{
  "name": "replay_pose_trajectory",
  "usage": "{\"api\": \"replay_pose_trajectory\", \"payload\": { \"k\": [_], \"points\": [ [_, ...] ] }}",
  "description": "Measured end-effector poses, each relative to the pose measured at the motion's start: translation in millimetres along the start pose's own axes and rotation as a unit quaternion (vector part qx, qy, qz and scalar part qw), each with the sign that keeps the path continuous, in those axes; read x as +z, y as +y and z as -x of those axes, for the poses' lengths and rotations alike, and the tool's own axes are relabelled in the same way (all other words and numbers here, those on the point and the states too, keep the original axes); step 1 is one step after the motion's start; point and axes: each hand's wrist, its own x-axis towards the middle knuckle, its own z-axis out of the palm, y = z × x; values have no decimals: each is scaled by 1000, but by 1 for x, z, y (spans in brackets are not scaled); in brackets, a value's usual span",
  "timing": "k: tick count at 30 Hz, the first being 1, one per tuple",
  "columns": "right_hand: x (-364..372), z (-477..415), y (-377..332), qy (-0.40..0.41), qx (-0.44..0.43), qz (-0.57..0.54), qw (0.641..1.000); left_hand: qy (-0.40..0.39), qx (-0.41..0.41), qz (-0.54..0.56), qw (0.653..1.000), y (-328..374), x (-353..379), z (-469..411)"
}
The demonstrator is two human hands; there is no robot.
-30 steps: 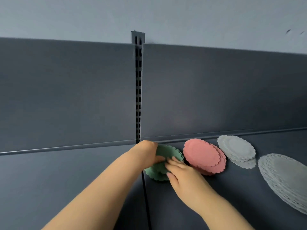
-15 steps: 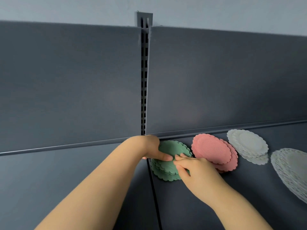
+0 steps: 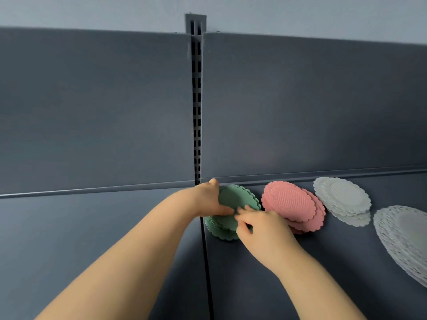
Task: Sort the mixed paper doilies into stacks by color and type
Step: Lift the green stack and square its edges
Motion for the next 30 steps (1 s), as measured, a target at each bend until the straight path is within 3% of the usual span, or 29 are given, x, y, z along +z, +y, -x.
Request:
{"api": "replay_pose_trajectory", "payload": {
  "k": [4, 10, 13, 16, 18, 20, 23, 30],
  "points": [
    [1, 2, 5, -19, -35, 8, 999, 5, -41, 34, 999, 0, -2, 3],
    [-8, 8, 22, -29, -88, -75, 993, 165, -66, 181, 967, 16, 28, 31],
    [-21, 12, 26, 56, -47, -177, 981, 262, -41, 258, 929, 19, 44, 56],
    [-30, 16, 29, 132, -53, -182, 973, 324, -3, 373, 870, 23, 60, 89],
    [-34, 22, 26, 57, -27, -246, 967, 332, 32, 447, 830, 29, 67, 112],
    [-37, 28, 15, -55, -13, -366, 929, 354, 46, 478, 802, 32, 68, 135],
    [-36, 37, -6, -89, -54, -418, 903, 404, 47, 452, 794, 29, 65, 166],
    [-8, 58, -86, -36, -106, -381, 918, 511, -16, 275, 814, -24, 61, 230]
  ]
}}
